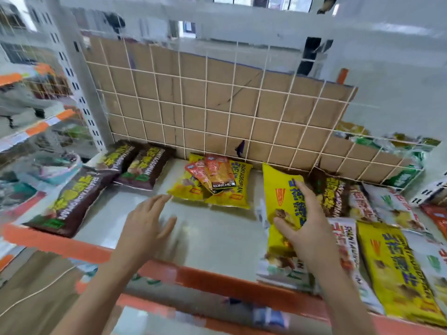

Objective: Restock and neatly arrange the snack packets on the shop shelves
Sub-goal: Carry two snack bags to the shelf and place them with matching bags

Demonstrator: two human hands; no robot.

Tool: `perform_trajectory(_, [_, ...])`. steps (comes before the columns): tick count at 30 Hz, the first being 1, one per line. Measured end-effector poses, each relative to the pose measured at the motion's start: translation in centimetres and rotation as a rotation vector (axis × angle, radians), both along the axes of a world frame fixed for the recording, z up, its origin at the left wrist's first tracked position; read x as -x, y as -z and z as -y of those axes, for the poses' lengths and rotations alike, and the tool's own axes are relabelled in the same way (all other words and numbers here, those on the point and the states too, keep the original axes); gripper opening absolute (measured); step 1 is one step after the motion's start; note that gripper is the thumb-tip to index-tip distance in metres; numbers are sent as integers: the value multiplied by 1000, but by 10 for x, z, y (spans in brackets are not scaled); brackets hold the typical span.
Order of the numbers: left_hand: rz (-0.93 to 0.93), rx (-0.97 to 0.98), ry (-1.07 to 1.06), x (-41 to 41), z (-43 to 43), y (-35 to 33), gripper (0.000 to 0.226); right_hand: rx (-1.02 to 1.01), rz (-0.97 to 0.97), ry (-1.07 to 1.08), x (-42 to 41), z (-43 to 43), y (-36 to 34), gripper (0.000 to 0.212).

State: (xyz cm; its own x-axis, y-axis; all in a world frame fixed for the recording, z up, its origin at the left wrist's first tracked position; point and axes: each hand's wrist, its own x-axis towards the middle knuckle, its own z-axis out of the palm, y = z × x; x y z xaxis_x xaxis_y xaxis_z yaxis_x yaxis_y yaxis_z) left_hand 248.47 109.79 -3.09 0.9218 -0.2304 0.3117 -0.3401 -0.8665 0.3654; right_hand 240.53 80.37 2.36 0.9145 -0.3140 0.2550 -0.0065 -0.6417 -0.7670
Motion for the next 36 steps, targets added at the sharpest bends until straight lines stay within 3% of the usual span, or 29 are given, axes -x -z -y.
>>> perform_trajectory(9, [-119,-160,41,-38,-52,19,66,114,-160,-43,-40,-113,30,83])
perform_trajectory(13, [-133,-187,39,-40,-52,22,57,125,-188,-23,-49,-152,44,80])
perform_trajectory(18, [-116,-144,52,-38,-55,19,42,242,-198,69,-55,-183,50,75])
perform_trajectory(30, [-143,-36,61,-37,-56,22,50,394,-358,81,-47,-206,58,92])
perform_trajectory(36, [-134,102,96,-39,-57,17,54,319,-203,22,-32,-167,44,84])
